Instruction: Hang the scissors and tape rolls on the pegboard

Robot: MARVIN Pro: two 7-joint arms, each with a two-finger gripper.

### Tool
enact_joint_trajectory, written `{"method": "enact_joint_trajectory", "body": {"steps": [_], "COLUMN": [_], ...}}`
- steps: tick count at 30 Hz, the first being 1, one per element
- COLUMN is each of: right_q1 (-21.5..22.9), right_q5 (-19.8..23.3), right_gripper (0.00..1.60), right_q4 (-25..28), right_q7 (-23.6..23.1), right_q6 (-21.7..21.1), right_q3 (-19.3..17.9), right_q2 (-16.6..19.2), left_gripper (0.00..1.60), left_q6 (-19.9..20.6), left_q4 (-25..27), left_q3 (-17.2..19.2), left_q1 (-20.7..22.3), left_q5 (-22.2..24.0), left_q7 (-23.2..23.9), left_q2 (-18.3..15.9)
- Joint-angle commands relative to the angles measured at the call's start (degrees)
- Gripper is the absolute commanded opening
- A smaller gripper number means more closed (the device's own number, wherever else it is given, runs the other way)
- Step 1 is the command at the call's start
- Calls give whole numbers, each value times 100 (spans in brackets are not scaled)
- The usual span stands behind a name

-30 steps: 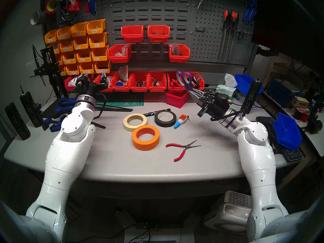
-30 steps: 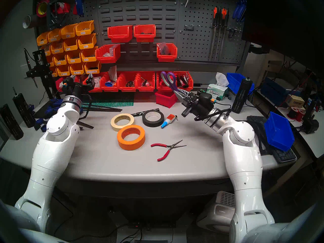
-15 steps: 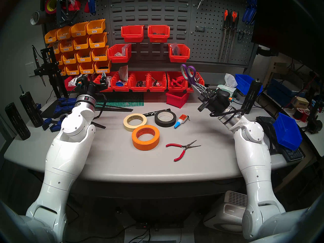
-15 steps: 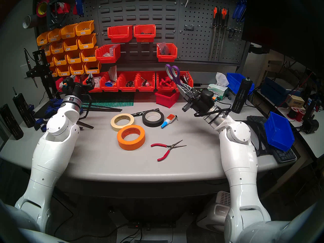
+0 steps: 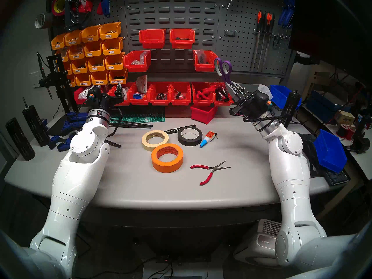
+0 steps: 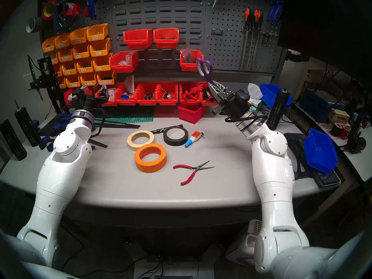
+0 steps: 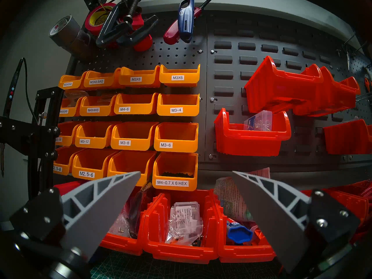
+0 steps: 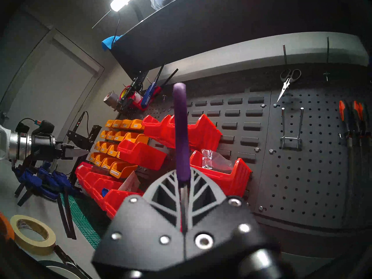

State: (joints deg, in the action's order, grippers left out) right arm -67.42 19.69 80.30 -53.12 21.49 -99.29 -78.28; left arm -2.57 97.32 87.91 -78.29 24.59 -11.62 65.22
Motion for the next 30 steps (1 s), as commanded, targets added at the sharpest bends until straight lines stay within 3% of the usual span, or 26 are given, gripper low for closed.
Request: {"method": "enact_joint_trajectory", "body": {"steps": [1, 30], "right_q1": [577, 1613], "right_q5": [33, 97], "right_gripper": [0, 0], "right_q4": [-108, -1115], "right_q7": [144, 291], "right_q6": [191, 813], "right_q3": [-71, -173], "right_q2": [-50, -158], "left_gripper": [160, 160], "left_q6": [-64, -63], "left_q4": [159, 159], "left_q3": [44, 44], "left_q1": [181, 181], "left_q5": [0, 0], "left_q7": [8, 8], "left_q2": [-11, -11]}}
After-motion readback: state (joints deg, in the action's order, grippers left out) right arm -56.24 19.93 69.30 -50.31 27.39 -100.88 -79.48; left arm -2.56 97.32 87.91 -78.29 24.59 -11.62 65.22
